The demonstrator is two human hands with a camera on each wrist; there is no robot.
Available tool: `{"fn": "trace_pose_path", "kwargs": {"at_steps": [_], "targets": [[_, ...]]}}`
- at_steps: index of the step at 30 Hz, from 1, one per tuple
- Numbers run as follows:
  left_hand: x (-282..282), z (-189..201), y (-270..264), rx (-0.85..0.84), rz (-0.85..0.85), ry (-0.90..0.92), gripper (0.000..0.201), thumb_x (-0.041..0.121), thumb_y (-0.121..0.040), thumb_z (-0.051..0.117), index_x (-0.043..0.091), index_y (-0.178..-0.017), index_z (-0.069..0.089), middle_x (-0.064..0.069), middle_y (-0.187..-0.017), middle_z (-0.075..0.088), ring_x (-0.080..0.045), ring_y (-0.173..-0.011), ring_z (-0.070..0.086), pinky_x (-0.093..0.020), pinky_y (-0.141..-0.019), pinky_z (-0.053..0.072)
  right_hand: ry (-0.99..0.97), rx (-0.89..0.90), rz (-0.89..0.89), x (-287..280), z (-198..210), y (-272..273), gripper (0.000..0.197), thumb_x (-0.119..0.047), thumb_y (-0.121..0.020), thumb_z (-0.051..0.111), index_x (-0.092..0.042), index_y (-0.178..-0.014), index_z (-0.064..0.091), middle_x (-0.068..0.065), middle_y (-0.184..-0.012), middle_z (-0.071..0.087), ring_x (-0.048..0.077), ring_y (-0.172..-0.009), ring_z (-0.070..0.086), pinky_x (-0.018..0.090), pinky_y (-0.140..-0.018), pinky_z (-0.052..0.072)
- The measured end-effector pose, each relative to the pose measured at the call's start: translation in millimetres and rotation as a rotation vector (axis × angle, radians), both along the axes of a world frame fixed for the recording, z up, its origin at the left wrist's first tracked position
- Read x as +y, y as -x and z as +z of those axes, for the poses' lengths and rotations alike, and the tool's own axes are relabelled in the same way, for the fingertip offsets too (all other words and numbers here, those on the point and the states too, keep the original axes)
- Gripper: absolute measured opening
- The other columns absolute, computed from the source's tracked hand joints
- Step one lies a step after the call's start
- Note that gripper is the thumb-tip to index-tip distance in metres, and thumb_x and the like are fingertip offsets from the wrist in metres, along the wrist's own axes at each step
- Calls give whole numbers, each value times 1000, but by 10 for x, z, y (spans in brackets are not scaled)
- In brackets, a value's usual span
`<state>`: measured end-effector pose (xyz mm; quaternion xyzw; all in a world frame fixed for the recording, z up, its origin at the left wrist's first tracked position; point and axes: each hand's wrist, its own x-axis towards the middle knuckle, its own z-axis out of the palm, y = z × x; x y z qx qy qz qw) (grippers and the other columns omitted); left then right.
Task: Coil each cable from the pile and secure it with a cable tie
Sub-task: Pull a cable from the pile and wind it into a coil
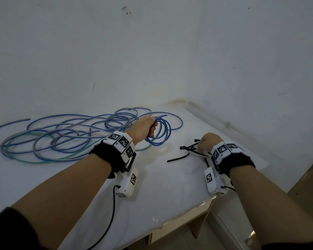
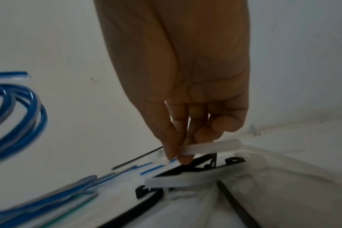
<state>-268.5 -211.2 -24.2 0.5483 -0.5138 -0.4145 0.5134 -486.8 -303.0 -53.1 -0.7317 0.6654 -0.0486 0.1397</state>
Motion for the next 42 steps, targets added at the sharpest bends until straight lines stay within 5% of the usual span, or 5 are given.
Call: {"fn": "trace_pose_path", "kwargs": {"at_steps": [7, 18, 23, 29, 42], "targets": [[-39, -46, -69, -42, 52, 29, 34, 17, -101, 29, 11, -71, 45, -2, -63, 40, -14, -54, 38, -23, -57, 35, -123, -369, 30, 62, 254, -47, 7, -6, -86, 55, -3, -84, 60, 14, -72, 57, 20, -52, 43, 24, -48, 34], [26, -64, -390, -55, 164, 28, 36, 18, -100, 30, 11, -68, 47, -2, -60, 40, -14, -52, 34, -24, -53, 31, -371, -1269, 147, 300, 479, -532, 16, 5, -91, 47, 7, -88, 62, 17, -79, 65, 20, -64, 69, 24, -64, 59], [203, -21, -616, -83, 228, 52, 37, 16, -100, 31, 11, -67, 47, -3, -59, 39, -15, -52, 35, -26, -53, 30, -182, -1246, 364, 478, 602, -941, 15, -1, -88, 59, 7, -100, 64, 12, -75, 66, 12, -57, 66, 19, -58, 55], [484, -4, -1003, -95, 337, 83, 37, 21, -100, 35, 11, -68, 51, -3, -58, 44, -14, -48, 41, -29, -57, 34, 80, -1071, 429, 650, 616, -1565, 11, -12, -87, 64, -5, -78, 65, 6, -56, 54, 15, -48, 46, 22, -49, 39], [1150, 100, -1712, -145, 619, 162, 37, 25, -98, 39, 11, -66, 51, -4, -57, 45, -19, -51, 42, -32, -59, 39, 28, -1228, 677, 1238, 519, -2597, 4, -2, -92, 54, -2, -90, 58, 11, -61, 58, 20, -51, 60, 27, -52, 55]]}}
